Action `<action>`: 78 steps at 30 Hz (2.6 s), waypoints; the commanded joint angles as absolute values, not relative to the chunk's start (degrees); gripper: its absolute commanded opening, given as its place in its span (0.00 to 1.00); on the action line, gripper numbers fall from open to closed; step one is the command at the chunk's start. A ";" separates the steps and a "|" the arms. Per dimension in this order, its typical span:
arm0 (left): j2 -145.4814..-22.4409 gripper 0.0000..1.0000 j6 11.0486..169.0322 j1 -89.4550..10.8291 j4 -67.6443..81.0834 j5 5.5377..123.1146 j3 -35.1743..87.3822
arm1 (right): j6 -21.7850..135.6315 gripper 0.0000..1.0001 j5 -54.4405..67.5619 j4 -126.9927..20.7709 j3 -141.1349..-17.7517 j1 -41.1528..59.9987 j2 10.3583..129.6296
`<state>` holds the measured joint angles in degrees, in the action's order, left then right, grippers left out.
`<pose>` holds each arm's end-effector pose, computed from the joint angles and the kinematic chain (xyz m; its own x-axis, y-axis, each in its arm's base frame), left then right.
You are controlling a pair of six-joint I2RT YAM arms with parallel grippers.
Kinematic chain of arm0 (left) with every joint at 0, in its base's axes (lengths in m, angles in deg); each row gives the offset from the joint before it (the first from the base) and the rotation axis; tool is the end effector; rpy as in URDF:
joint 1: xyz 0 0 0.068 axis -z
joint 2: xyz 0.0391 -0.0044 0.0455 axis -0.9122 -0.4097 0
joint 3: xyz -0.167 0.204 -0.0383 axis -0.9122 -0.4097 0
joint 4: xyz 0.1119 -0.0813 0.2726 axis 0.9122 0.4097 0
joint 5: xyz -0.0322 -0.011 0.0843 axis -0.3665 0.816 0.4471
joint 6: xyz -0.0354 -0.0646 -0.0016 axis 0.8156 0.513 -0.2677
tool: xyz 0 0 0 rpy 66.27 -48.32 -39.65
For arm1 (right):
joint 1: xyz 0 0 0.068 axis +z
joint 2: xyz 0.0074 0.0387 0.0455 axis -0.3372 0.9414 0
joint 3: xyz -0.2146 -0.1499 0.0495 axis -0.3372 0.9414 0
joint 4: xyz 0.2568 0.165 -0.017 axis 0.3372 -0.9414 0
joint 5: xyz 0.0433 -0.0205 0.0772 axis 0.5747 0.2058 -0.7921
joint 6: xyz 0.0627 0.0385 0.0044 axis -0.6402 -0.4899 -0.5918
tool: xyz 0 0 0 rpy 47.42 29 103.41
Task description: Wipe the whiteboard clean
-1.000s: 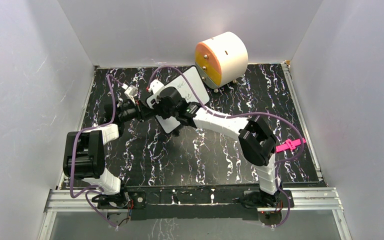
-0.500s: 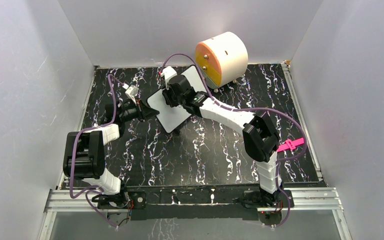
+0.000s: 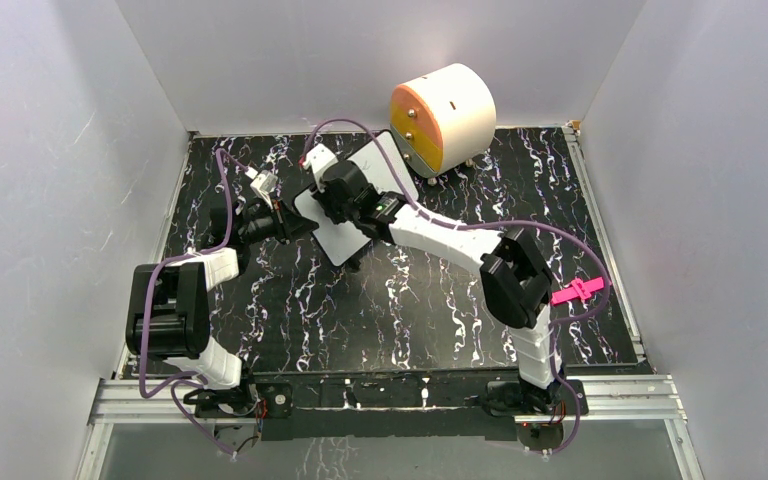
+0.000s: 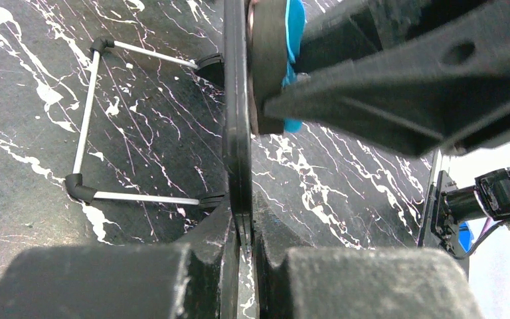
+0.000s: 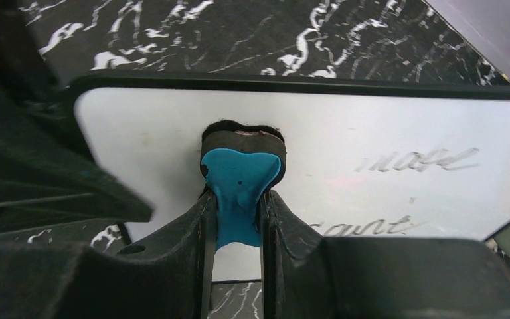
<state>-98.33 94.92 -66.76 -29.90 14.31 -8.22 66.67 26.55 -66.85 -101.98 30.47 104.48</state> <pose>0.3505 -0.0466 0.1539 -0.4511 -0.1564 -0.8786 0.7211 0.5162 -0.4621 0.3569 0.4075 0.2452 -0.3038 -0.4426 -0.8437 -0.6502 0.7436 -0.1559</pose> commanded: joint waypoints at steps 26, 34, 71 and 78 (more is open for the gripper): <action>-97.20 0.00 88.06 -63.96 -23.80 11.16 -7.97 | 57.83 0.16 33.82 -72.40 -110.53 23.78 108.89; -97.35 0.00 87.97 -63.97 -23.59 11.18 -7.74 | 62.50 0.17 28.14 -70.31 -109.59 26.53 107.95; -94.15 0.46 87.19 -64.09 -18.29 16.28 -3.08 | 62.85 0.17 17.89 -55.83 -82.76 29.18 83.82; -92.22 0.64 88.30 -65.99 -19.20 17.78 0.87 | 58.56 0.18 21.14 -54.28 -78.60 26.18 77.58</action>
<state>-96.52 88.53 -64.78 -18.15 17.55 -2.39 62.04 18.71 -57.77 -80.46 27.75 80.90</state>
